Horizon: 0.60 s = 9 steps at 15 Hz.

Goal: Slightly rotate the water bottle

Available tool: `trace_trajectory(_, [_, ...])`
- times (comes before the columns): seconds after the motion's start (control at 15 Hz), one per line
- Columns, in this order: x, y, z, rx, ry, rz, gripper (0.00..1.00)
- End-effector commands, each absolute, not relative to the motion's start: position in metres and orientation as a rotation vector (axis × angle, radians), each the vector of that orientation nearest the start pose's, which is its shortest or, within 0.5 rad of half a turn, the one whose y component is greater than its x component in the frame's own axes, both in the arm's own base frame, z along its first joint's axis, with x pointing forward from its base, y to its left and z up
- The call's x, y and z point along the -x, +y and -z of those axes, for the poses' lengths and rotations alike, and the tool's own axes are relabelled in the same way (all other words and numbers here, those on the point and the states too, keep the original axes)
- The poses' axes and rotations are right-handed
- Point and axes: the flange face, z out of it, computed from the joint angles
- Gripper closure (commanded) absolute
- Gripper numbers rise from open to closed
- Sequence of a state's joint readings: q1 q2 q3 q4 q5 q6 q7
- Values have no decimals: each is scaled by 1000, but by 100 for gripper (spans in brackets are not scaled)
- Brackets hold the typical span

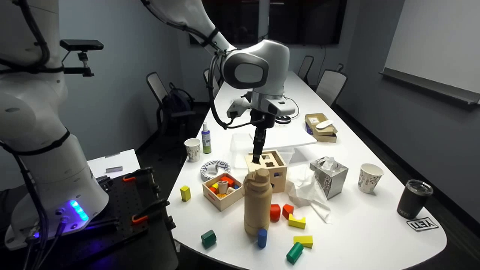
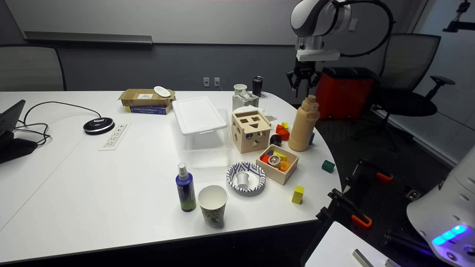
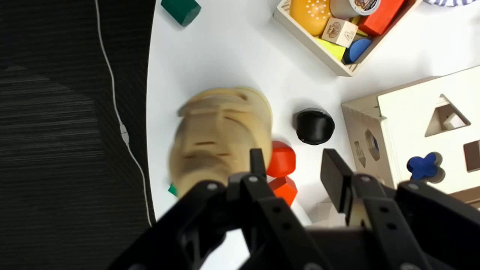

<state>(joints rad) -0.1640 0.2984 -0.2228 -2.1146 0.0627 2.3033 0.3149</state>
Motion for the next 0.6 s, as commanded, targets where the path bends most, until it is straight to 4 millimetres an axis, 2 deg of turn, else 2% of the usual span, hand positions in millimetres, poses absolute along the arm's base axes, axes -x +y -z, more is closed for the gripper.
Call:
trace_trajectory(0.0, [-516,-212,-293,2943,1087,-171,80])
trace_trajectory(0.33, [-519,-201,-322,2946,1039,-171,80])
trace_trajectory(0.4, [-519,-197,-329,2959,1003,-185,30])
trace_trajectory(0.47, [-520,-193,-335,2966,993,-181,29])
trace_trajectory(0.53, [-521,-189,-342,2966,983,-185,22])
